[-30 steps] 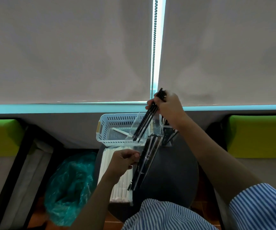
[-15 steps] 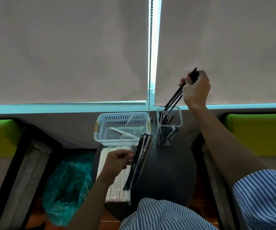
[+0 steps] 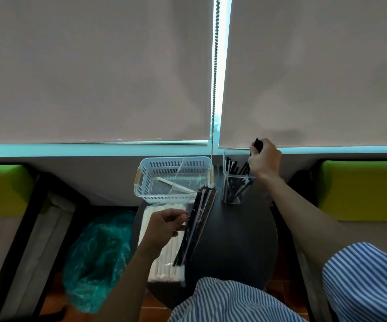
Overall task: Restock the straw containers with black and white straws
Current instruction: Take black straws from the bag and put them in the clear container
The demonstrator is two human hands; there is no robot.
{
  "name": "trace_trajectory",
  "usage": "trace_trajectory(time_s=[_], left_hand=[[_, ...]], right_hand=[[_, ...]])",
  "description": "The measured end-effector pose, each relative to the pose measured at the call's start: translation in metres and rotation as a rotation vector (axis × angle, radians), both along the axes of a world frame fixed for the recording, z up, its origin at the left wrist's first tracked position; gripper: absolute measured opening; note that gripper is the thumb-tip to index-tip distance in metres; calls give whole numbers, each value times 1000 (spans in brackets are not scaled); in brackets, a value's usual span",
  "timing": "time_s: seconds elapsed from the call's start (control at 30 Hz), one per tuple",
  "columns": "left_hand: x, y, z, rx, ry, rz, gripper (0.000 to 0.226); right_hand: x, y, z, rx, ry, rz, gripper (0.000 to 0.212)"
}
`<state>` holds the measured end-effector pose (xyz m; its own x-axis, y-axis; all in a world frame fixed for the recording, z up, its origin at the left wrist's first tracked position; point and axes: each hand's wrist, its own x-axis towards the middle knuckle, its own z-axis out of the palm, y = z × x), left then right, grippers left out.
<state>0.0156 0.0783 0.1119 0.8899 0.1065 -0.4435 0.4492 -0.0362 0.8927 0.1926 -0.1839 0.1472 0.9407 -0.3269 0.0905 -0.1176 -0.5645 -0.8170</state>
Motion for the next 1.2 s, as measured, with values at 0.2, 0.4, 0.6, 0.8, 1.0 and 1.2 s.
trace_trajectory(time_s=[0.2,0.4,0.6,0.8,1.0,1.2], left_hand=[[-2,1,1,3,-13,10,8],[-6,2,1,15,-37,49,11],[-3,6,3,16,-75,120,12],[7,16,20,-169,-213,137,8],[21,20,31,-178,-299,18,18],[23,9,36,-128,-215,77,33]], right_hand=[[-7,-2,-5,58,102,85,19],[-11,5,6,17,10,124,26],[-20,33,29,89,-161,236,24],[-39,59,30,740,106,552,47],[-57,75,13,944,444,883,52],[-66,86,1,881,369,685,45]])
